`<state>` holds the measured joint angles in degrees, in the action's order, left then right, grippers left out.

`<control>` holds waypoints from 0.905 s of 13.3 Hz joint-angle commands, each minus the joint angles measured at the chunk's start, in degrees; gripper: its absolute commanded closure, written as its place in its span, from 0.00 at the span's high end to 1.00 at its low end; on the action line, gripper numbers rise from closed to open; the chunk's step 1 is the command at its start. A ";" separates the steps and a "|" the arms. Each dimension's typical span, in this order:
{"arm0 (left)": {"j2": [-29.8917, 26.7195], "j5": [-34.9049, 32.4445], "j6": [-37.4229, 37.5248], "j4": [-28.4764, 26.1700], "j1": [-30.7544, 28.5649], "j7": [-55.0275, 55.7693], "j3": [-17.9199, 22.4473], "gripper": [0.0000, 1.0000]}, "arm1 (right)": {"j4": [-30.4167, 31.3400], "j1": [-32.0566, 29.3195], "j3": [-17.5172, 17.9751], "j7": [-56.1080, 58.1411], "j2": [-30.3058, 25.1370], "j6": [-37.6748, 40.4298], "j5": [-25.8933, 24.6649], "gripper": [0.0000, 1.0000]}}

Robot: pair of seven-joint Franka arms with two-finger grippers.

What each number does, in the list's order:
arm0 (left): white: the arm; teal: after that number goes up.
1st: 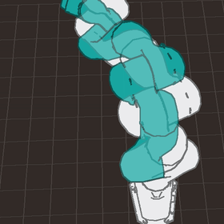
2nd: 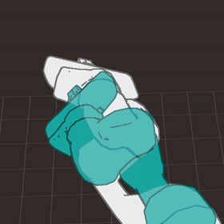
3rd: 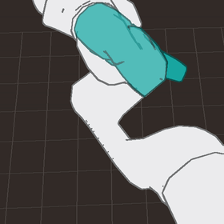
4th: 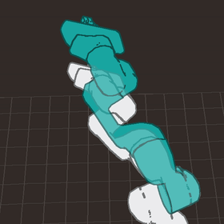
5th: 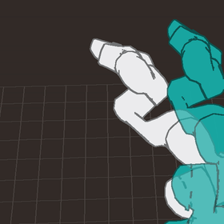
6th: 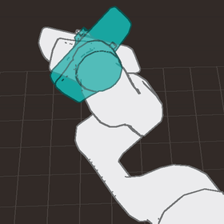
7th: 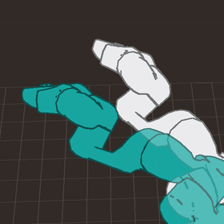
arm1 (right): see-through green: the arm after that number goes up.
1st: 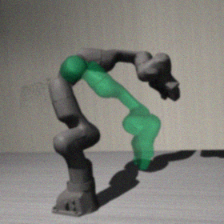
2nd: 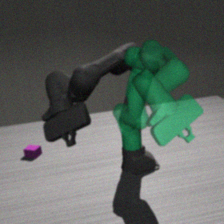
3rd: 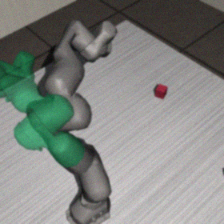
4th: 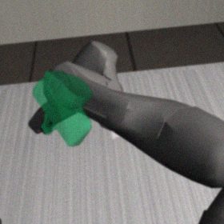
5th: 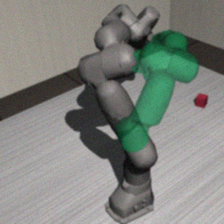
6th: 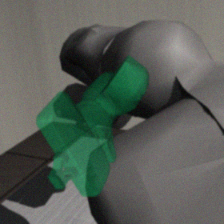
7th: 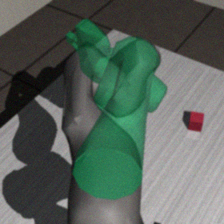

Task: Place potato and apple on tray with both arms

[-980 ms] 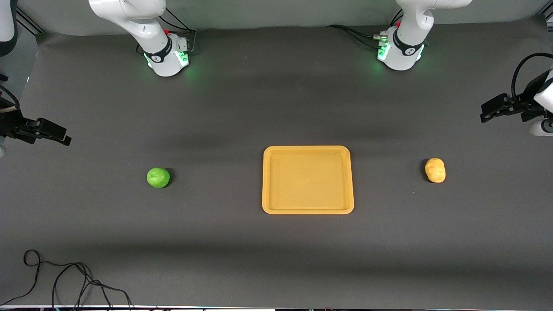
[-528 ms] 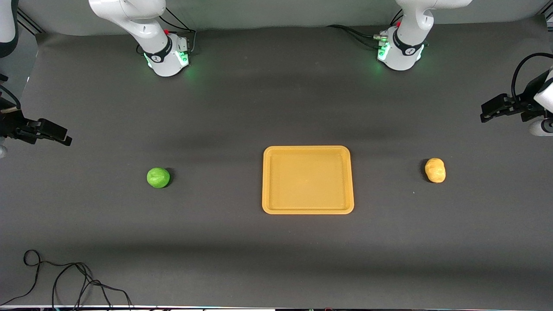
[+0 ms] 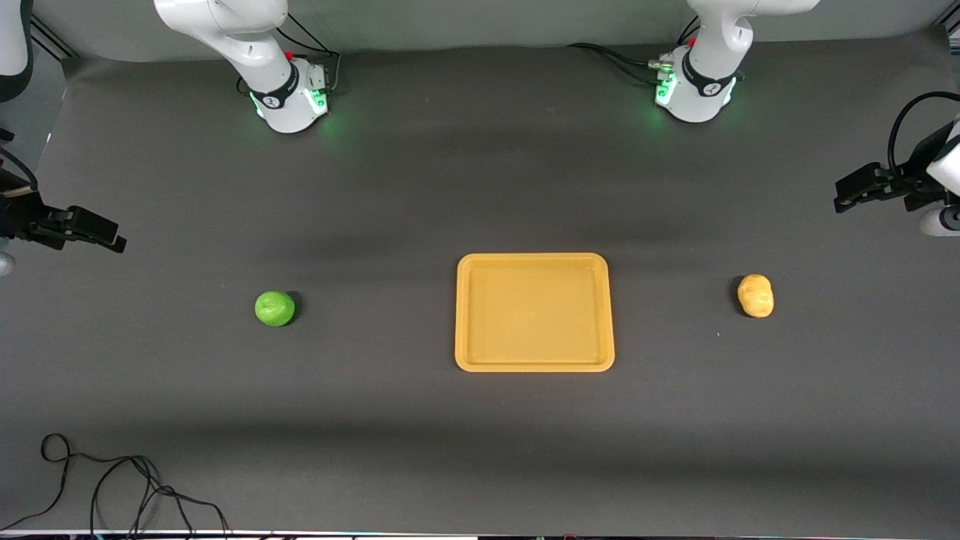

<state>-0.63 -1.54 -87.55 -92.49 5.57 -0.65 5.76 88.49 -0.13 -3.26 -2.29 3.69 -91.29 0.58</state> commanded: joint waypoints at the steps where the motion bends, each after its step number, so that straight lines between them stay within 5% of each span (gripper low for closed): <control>1: -1.04 0.13 -0.52 -0.85 -0.03 -0.84 0.13 0.98 | -0.25 0.31 -0.26 -0.09 -0.52 0.77 0.82 1.00; 6: -0.78 0.13 -2.44 -2.51 -0.03 -0.84 0.13 0.98 | -0.25 0.40 -0.26 -0.09 -0.52 0.77 0.82 1.00; 12: 2.12 1.80 -24.91 -17.61 -0.12 -0.93 0.13 0.98 | -0.16 0.40 -0.26 -0.09 -0.35 0.77 0.82 1.00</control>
<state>1.46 -0.82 -105.85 -104.47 5.56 -0.66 5.76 88.49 -0.13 -3.26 -2.29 3.68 -91.19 0.58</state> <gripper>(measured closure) 0.022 0.000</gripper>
